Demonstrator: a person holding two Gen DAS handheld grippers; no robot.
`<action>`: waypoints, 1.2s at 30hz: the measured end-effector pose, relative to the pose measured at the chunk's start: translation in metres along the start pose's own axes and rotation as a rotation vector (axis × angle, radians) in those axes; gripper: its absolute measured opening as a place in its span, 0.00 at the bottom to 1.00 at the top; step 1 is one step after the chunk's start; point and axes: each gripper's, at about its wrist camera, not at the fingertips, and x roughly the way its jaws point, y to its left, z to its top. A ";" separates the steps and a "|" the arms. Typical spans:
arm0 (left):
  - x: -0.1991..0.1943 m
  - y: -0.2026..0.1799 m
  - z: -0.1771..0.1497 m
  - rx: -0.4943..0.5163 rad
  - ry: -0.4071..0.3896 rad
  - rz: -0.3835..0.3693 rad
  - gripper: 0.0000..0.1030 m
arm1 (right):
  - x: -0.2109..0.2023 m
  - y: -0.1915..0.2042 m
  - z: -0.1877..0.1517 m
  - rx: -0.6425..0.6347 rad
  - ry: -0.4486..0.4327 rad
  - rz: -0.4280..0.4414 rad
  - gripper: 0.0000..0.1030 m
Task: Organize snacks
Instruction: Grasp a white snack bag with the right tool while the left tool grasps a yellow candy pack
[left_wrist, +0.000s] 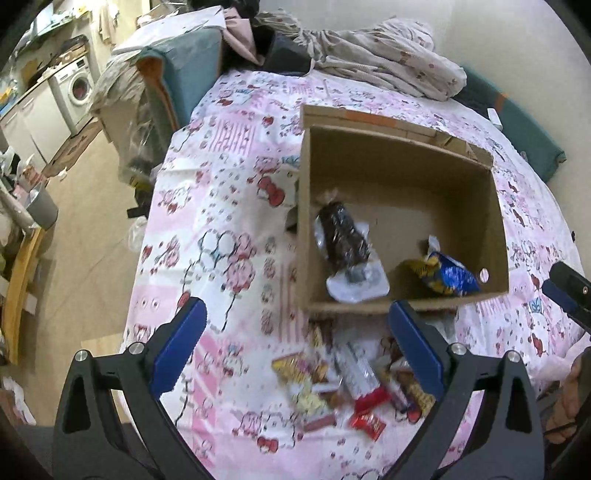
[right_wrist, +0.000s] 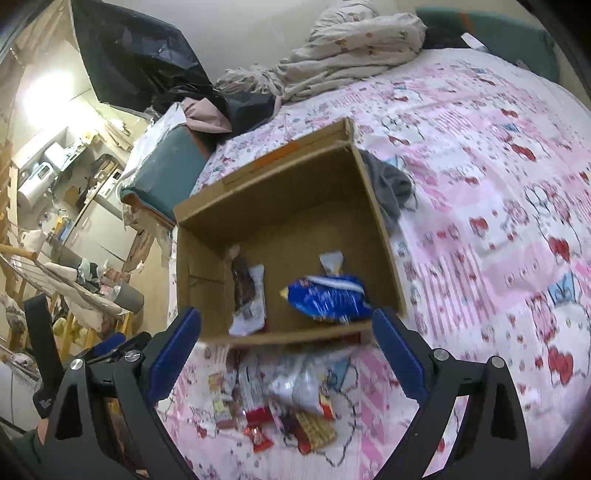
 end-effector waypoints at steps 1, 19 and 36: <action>-0.002 0.002 -0.004 -0.005 0.004 0.000 0.95 | -0.003 -0.001 -0.005 0.005 0.005 -0.005 0.93; 0.000 0.019 -0.025 -0.111 0.073 -0.037 0.95 | 0.103 -0.019 -0.061 0.044 0.447 -0.089 0.81; 0.031 0.031 -0.030 -0.158 0.184 0.011 0.95 | 0.137 -0.045 -0.064 0.303 0.450 0.023 0.44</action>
